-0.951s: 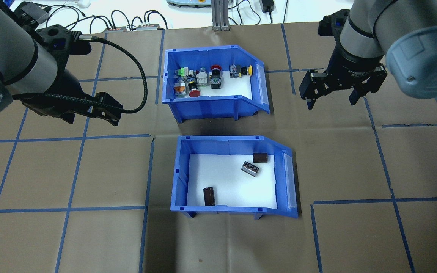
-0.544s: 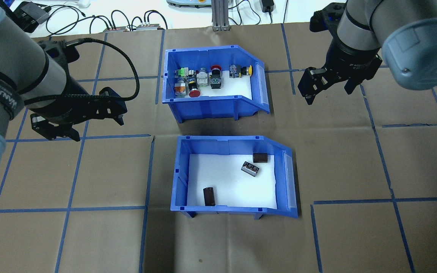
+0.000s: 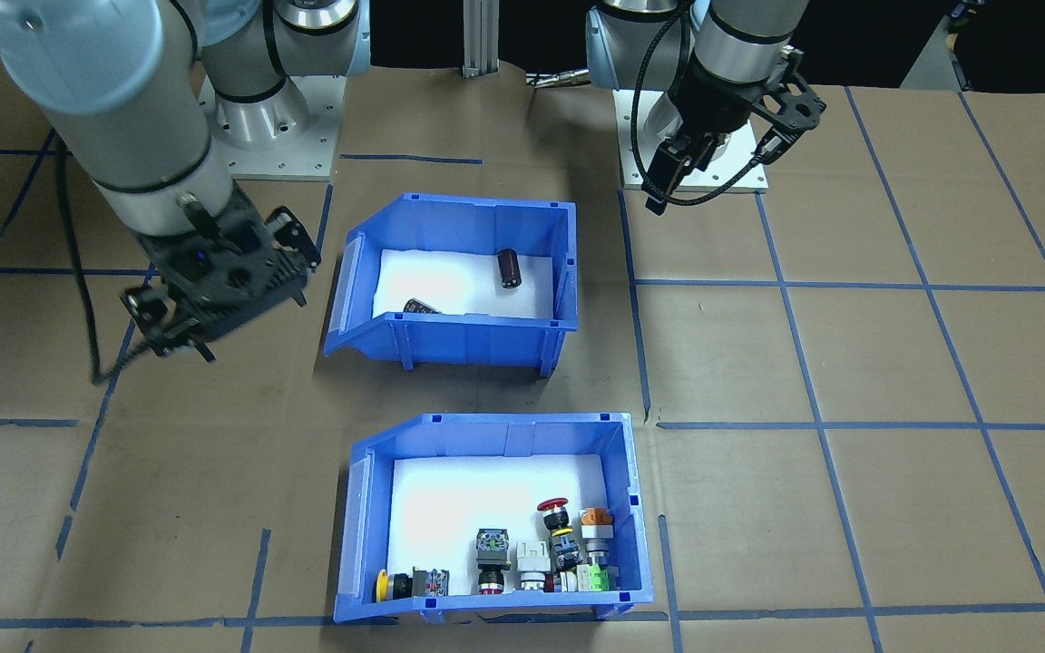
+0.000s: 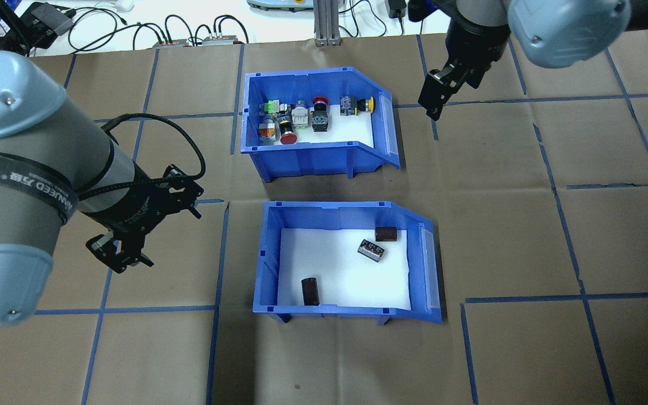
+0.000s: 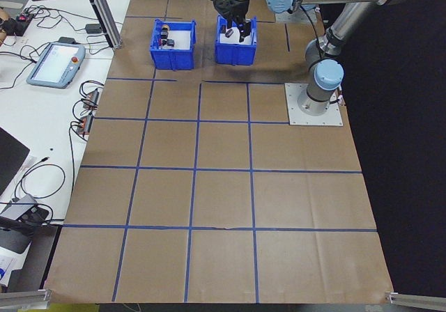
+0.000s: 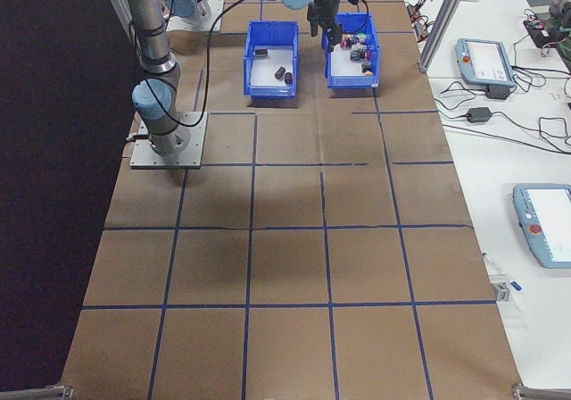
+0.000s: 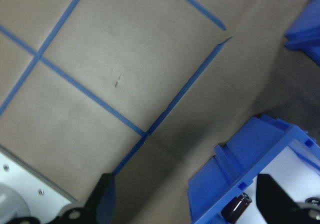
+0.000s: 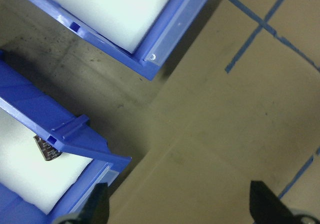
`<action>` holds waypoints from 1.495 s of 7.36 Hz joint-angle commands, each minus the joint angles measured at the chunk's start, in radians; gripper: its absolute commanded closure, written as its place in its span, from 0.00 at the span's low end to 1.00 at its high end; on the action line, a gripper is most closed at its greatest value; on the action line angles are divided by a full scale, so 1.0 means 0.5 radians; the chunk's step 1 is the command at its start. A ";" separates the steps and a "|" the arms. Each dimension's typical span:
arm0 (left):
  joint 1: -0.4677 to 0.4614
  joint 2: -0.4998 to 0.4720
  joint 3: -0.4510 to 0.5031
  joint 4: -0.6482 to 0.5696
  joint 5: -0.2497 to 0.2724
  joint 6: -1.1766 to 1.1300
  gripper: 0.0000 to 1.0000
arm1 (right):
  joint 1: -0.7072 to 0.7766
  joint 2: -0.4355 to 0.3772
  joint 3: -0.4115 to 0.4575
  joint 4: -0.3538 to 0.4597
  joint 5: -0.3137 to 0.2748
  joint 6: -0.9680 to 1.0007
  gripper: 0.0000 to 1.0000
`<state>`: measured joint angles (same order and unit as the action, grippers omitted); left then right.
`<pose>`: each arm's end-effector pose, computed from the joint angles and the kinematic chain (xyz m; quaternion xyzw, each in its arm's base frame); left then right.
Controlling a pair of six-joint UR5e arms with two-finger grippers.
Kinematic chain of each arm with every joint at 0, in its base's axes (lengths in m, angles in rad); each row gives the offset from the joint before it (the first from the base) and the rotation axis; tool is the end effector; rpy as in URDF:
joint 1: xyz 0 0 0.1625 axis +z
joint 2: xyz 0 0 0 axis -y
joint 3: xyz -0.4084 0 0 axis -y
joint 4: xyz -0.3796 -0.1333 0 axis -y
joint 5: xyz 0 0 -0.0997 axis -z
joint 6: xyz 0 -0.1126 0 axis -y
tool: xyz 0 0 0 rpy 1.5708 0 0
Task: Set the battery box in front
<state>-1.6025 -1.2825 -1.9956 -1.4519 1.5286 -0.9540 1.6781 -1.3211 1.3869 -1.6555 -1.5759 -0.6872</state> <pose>-0.1493 -0.3531 0.3881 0.4450 -0.8952 -0.0177 0.0144 0.1942 -0.5639 0.4226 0.3868 -0.9221 0.0083 0.0051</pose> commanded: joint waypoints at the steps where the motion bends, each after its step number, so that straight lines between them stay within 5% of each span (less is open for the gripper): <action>1: -0.169 0.083 -0.159 0.032 -0.069 -0.687 0.01 | 0.241 0.300 -0.290 0.004 -0.005 -0.449 0.00; 4: -0.626 0.040 -0.227 0.182 -0.066 -1.664 0.01 | 0.597 0.607 -0.558 0.001 -0.008 -0.703 0.00; 5: -0.654 -0.015 -0.270 0.198 -0.072 -1.827 0.01 | 0.632 0.632 -0.598 0.004 -0.008 -0.709 0.00; 7: -0.737 -0.104 -0.352 0.417 -0.256 -2.006 0.01 | 0.660 0.675 -0.605 -0.005 0.013 -0.910 0.00; 9: -0.838 -0.196 -0.521 0.871 -0.256 -2.144 0.01 | 0.709 0.789 -0.577 -0.069 -0.011 -0.911 0.00; 11: -0.878 -0.245 -0.525 0.879 -0.238 -2.142 0.01 | 0.709 0.927 -0.534 -0.266 -0.014 -0.893 0.00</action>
<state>-2.0292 -1.3854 -2.2505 -1.0319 1.4051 -2.0177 2.0311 -0.9009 1.1051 -1.7369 -1.5817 -1.1378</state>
